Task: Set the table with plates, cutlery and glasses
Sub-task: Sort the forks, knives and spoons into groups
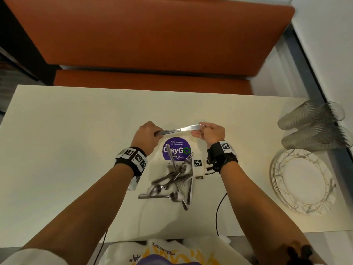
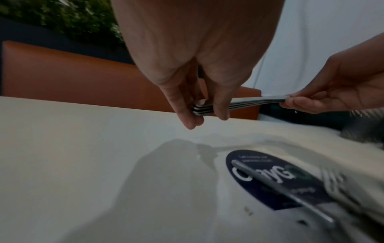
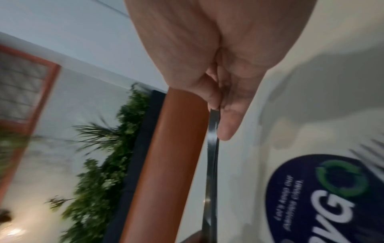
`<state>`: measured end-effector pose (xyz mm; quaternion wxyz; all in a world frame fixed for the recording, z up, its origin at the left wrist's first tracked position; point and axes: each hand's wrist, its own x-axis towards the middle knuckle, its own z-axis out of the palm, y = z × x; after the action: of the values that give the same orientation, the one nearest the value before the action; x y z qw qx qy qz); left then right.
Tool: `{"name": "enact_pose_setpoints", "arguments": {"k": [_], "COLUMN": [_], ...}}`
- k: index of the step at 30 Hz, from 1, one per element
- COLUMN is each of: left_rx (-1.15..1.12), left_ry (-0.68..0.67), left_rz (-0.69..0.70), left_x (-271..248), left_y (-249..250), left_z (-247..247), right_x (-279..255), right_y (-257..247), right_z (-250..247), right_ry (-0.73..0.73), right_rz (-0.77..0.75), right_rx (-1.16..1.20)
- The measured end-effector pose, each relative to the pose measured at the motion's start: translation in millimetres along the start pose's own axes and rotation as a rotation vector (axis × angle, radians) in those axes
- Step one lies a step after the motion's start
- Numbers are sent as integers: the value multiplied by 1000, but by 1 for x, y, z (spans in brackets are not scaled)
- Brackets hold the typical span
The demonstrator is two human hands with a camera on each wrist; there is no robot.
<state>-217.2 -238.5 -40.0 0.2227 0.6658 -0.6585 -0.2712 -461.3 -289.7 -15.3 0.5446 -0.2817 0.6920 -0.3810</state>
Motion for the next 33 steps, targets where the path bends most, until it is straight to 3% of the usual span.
{"name": "enact_pose_setpoints", "arguments": {"k": [3, 7, 8, 9, 13, 20, 27, 33], "left_rx": [185, 242, 230, 220, 187, 188, 101, 61], "left_ry": [-69, -46, -61, -125, -118, -98, -58, -63], "left_rz": [24, 6, 10, -28, -55, -67, -90, -113], "left_x": [-4, -12, -6, 30, 29, 33, 32, 31], "left_y": [-9, -20, -21, -26, -17, -13, -12, -16], "left_z": [7, 13, 18, 49, 45, 41, 40, 41], "right_x": [0, -2, 5, 48, 46, 54, 63, 65], "right_y": [23, 44, 47, 55, 54, 52, 55, 55], "right_z": [3, -2, -4, -11, -18, -27, -23, -21], "right_ry": [-2, 18, 16, 34, -58, -243, -260, -244], "right_rz": [33, -80, -121, -88, -305, -513, -625, -629], "right_rx": [-56, -288, -395, -502, -786, -912, -951, -959]}}
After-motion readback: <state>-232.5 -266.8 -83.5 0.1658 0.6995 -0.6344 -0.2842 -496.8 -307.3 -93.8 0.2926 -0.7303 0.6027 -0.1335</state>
